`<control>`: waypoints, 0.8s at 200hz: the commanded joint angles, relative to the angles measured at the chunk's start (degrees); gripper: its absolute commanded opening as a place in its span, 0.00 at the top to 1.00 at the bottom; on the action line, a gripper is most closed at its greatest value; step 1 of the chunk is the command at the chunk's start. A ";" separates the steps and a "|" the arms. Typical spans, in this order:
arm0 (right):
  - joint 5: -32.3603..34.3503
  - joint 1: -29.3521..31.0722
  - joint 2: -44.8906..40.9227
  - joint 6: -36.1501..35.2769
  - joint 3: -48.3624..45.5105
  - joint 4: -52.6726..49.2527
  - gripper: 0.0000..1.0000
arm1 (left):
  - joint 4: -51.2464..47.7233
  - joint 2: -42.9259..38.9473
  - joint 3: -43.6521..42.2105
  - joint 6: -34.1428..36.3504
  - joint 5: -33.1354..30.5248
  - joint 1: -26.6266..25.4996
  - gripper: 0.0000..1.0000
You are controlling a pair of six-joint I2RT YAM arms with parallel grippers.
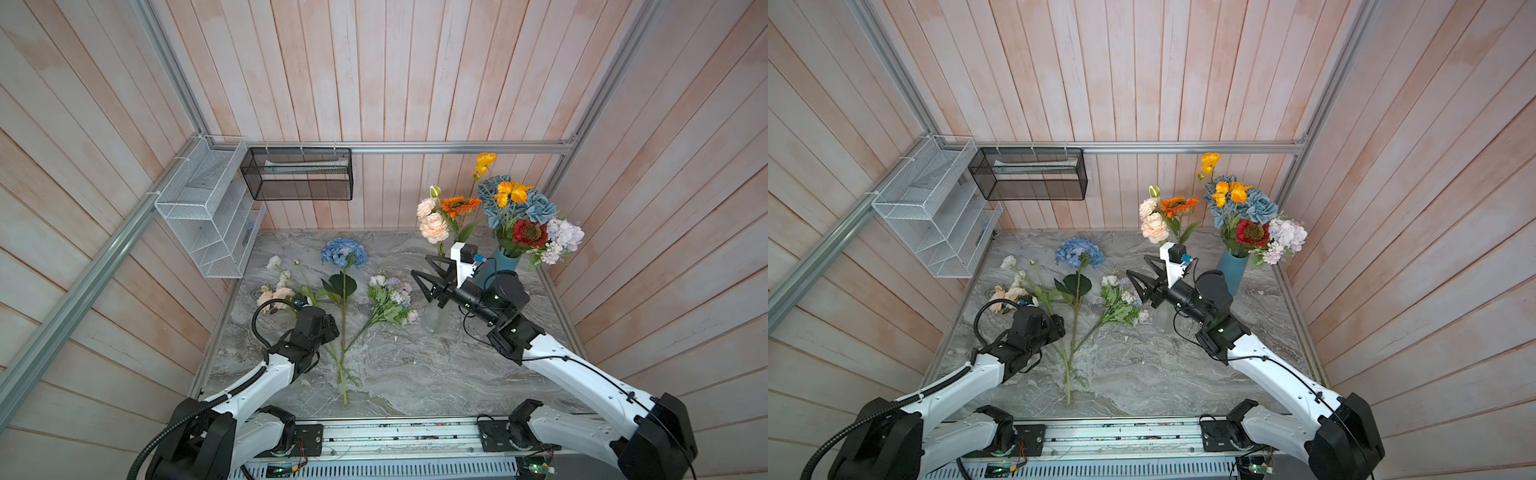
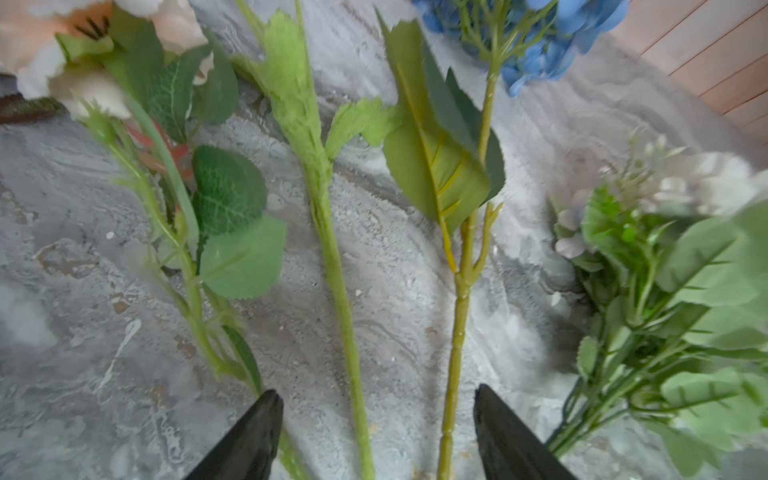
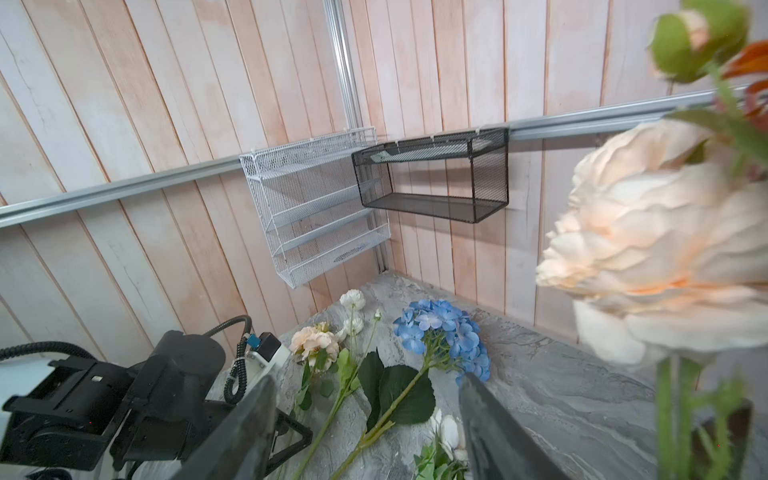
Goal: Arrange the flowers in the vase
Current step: 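Open and withdraw the right gripper while the left lowers toward the ranunculus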
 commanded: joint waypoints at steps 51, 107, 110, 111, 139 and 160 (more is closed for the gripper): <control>0.05 1.25 5.41 0.67 1.41 3.90 0.31 | 3.36 6.97 1.72 -1.92 1.11 -0.11 0.33; 0.22 1.64 6.64 0.99 1.14 3.69 0.31 | 2.62 8.82 3.83 -1.24 0.81 -0.76 0.40; 0.26 1.62 6.60 0.85 1.15 3.71 0.31 | 2.28 8.59 3.98 -1.15 0.69 -0.78 0.40; 0.26 1.62 6.59 0.86 1.15 3.66 0.31 | 2.22 8.55 4.01 -1.10 0.66 -0.78 0.40; 0.88 1.63 6.26 0.29 0.97 3.49 0.31 | -1.76 5.95 5.90 0.18 -2.13 -1.86 0.39; 1.13 1.61 6.33 0.09 0.88 3.73 0.31 | -3.29 3.21 6.65 0.63 -3.24 -2.60 0.39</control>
